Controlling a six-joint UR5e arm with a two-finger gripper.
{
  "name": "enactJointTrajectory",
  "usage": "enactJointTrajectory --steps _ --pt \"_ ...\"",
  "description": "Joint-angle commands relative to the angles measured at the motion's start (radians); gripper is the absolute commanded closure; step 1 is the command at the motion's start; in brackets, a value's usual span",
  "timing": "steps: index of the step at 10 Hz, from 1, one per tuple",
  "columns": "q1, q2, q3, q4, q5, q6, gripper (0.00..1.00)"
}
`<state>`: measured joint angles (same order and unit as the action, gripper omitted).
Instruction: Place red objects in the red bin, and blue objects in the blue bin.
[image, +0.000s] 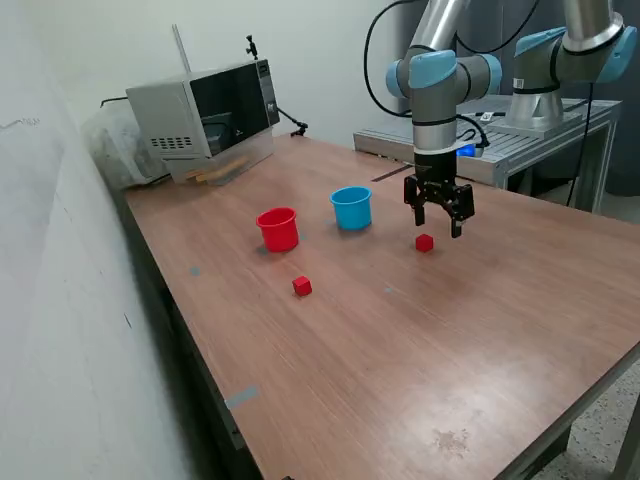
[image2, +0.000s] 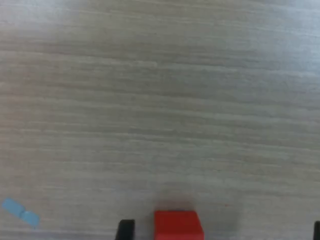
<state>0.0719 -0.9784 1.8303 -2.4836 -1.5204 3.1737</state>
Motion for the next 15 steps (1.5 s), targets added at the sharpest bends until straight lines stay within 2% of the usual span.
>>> enactJointTrajectory --steps 1,5,8,14,15 --pt "-0.001 0.023 -0.009 -0.003 -0.001 -0.001 0.00" --pt "-0.003 0.044 -0.016 -0.024 -0.003 -0.001 0.00" --pt "-0.003 0.056 -0.022 -0.040 -0.024 -0.001 0.00" --pt "-0.035 0.060 -0.032 -0.040 -0.024 -0.005 0.00" --pt "-0.043 0.060 -0.031 -0.040 -0.024 -0.005 1.00"
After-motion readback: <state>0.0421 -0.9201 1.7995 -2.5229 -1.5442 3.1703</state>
